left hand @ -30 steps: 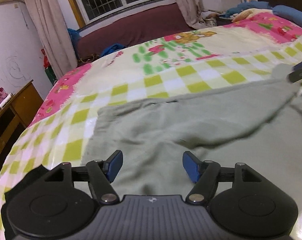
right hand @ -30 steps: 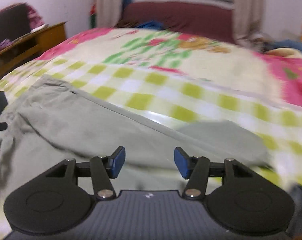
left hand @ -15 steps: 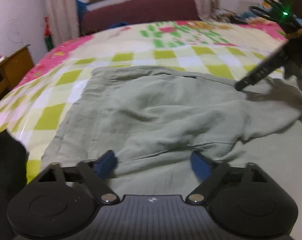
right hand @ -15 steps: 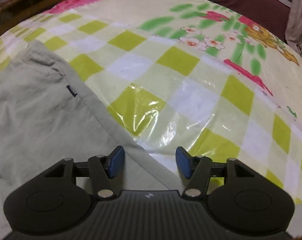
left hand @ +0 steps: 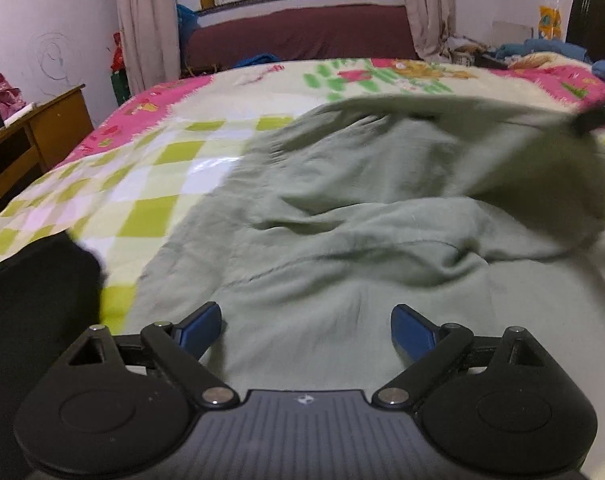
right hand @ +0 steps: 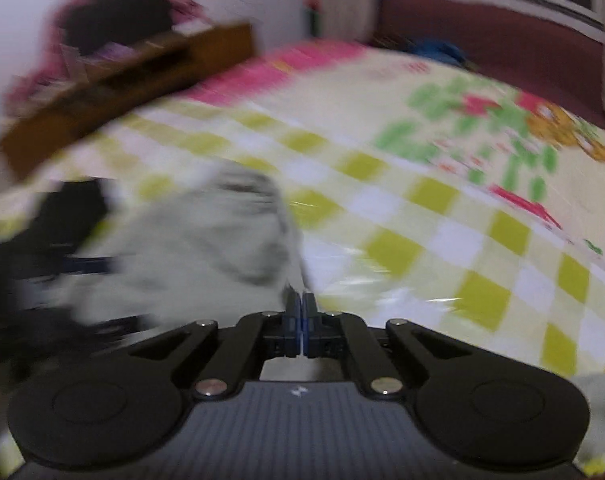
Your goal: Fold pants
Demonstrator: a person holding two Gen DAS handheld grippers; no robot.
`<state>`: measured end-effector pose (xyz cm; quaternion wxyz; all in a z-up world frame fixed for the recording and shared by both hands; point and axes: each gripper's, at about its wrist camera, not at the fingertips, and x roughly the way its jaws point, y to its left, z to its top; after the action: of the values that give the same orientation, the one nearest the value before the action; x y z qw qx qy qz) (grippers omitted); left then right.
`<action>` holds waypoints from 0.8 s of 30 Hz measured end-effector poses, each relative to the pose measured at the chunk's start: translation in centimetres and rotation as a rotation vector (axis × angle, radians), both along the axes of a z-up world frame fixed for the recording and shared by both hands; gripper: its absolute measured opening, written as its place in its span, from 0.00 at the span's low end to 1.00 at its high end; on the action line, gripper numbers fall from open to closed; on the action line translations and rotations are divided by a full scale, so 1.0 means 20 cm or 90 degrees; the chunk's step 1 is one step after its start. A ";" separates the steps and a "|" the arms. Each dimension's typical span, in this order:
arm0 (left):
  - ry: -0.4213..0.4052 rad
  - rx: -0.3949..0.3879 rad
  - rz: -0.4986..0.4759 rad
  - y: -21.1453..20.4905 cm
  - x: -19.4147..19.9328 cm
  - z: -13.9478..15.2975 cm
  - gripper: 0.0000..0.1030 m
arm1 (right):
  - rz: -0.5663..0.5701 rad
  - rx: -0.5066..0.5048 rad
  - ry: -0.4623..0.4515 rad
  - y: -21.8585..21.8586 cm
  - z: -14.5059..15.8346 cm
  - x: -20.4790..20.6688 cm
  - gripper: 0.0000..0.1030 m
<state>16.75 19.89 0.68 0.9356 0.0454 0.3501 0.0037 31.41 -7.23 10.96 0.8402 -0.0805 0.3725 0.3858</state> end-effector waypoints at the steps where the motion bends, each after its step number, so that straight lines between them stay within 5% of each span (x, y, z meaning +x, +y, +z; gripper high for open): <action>1: -0.002 -0.004 0.005 0.02 -0.07 0.01 1.00 | 0.030 0.005 -0.007 -0.02 0.05 -0.14 0.01; 5: 0.001 -0.024 0.027 0.07 -0.28 0.02 1.00 | 0.095 -0.073 0.030 -0.06 -0.09 -0.58 0.02; 8: 0.004 -0.014 0.033 0.08 -0.37 0.00 1.00 | 0.111 -0.224 0.020 -0.01 -0.33 -0.74 0.08; 10: -0.002 -0.018 0.032 0.08 -0.40 0.01 1.00 | 0.098 -0.186 0.010 0.03 -0.29 -0.75 0.08; 12: -0.012 -0.034 0.031 0.08 -0.39 0.01 1.00 | 0.083 -0.107 0.012 0.10 -0.17 -0.68 0.22; 14: -0.026 -0.048 0.023 0.07 -0.37 0.02 1.00 | 0.057 -0.065 -0.031 0.22 -0.09 -0.59 0.56; 15: -0.032 -0.052 0.018 0.06 -0.34 0.02 1.00 | 0.042 -0.044 -0.050 0.29 -0.08 -0.51 0.64; 21: -0.054 -0.051 -0.029 0.00 -0.24 0.03 1.00 | -0.105 -0.067 -0.122 0.61 -0.15 -0.08 0.62; 24: -0.056 -0.052 -0.050 0.03 -0.22 0.04 1.00 | -0.147 -0.021 -0.078 0.54 -0.16 0.06 0.63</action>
<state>12.29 20.45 1.51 0.9507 0.0203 0.3061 -0.0452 32.59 3.52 7.74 0.8990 -0.0743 0.3332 0.2743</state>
